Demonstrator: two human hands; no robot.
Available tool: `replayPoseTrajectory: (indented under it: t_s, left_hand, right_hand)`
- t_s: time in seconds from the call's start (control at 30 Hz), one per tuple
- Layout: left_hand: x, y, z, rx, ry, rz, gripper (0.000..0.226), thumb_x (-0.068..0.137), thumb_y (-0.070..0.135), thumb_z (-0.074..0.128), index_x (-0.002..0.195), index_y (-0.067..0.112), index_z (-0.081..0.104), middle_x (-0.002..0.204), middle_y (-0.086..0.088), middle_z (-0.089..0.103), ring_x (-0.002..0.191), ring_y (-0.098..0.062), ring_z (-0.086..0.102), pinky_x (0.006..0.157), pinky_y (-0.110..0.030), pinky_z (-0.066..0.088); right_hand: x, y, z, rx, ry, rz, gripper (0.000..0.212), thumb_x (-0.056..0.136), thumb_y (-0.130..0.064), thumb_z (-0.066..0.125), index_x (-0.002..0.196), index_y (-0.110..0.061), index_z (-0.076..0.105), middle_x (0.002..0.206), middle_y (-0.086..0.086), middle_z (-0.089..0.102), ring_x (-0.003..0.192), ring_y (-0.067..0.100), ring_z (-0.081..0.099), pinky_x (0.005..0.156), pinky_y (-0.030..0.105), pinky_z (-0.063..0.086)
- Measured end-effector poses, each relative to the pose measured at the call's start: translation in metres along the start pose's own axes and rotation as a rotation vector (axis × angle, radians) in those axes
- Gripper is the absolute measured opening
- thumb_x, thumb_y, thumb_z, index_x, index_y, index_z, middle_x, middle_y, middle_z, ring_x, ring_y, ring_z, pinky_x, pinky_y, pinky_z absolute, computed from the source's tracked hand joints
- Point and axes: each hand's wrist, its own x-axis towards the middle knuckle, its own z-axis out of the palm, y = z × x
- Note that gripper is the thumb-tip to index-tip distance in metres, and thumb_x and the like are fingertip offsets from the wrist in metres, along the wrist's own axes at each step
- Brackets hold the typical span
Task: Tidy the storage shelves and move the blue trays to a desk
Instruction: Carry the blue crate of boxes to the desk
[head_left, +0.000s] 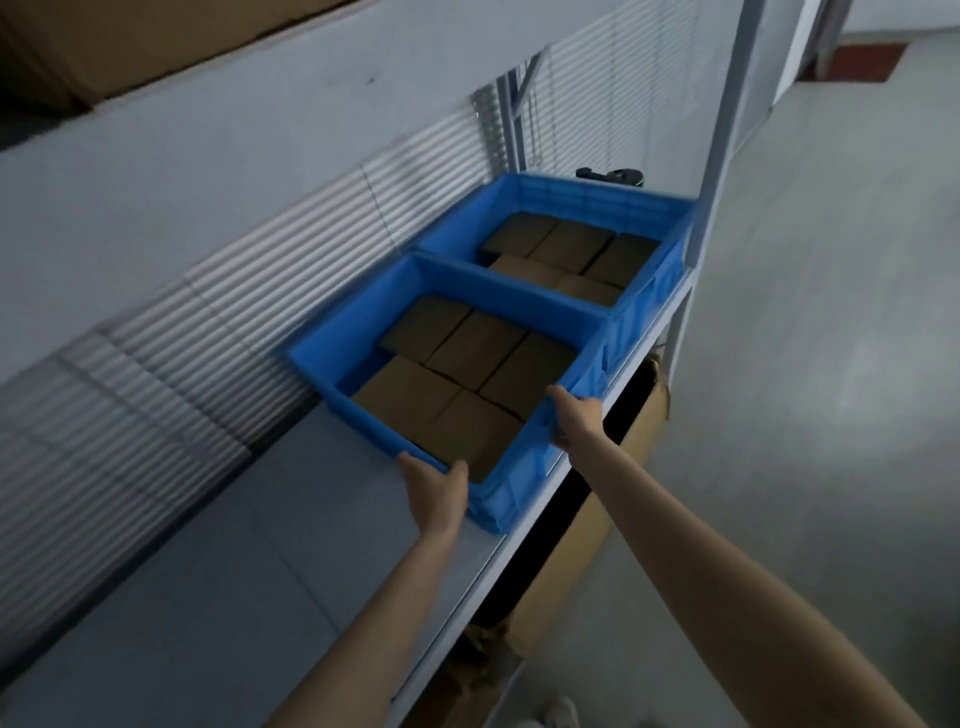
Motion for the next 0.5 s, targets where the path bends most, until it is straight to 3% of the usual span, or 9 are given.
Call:
replayPoseTrajectory:
  t_s: [0.07,0.13,0.23,0.37,0.5]
  left_hand:
    - [-0.012,0.010,0.000,-0.025,0.000,0.014,0.066,0.075,0.022,0.059,0.135,0.015,0.032,0.134,-0.011,0.050,0.112,-0.029,0.058,0.096,-0.052,0.052]
    - [-0.021,0.014,0.000,-0.049,-0.018,0.010,0.061,0.082,0.016,0.060,0.136,0.015,0.030,0.126,-0.007,0.053,0.098,-0.025,0.062,0.089,-0.052,0.056]
    - [-0.027,0.010,-0.007,-0.073,-0.017,-0.011,0.077,0.087,0.013,0.061,0.151,0.011,0.020,0.125,-0.009,0.053,0.084,-0.020,0.063,0.080,-0.049,0.060]
    - [-0.053,-0.008,-0.028,0.082,0.065,0.050,0.087,0.085,0.023,0.069,0.153,0.009,0.016,0.148,-0.016,0.037,0.125,-0.029,0.050,0.095,-0.042,0.050]
    - [-0.063,-0.010,-0.058,0.339,0.280,0.260,0.070,0.085,0.035,0.070,0.143,0.012,0.037,0.136,-0.013,0.048,0.119,-0.027,0.051,0.085,-0.044,0.053]
  right_hand:
    - [0.005,0.002,0.002,0.006,0.025,0.000,0.056,0.083,-0.039,0.072,0.122,-0.003,0.052,0.094,0.012,0.062,0.073,0.024,0.062,0.039,0.021,0.044]
    - [0.003,0.000,0.003,0.039,0.021,0.010,0.051,0.084,-0.037,0.073,0.116,-0.004,0.053,0.089,0.010,0.061,0.073,0.024,0.062,0.044,0.024,0.045]
    - [-0.008,-0.001,0.003,0.057,0.009,0.032,0.037,0.085,-0.032,0.072,0.107,-0.010,0.052,0.087,0.010,0.059,0.068,0.022,0.058,0.048,0.027,0.044]
    - [-0.040,0.019,-0.013,0.014,0.021,0.058,0.027,0.087,-0.029,0.065,0.095,-0.011,0.047,0.077,0.007,0.048,0.060,0.018,0.048,0.045,0.026,0.038]
    - [-0.083,0.046,-0.043,0.047,0.078,0.052,0.026,0.084,-0.026,0.060,0.077,-0.015,0.037,0.068,0.004,0.036,0.054,0.017,0.034,0.048,0.027,0.029]
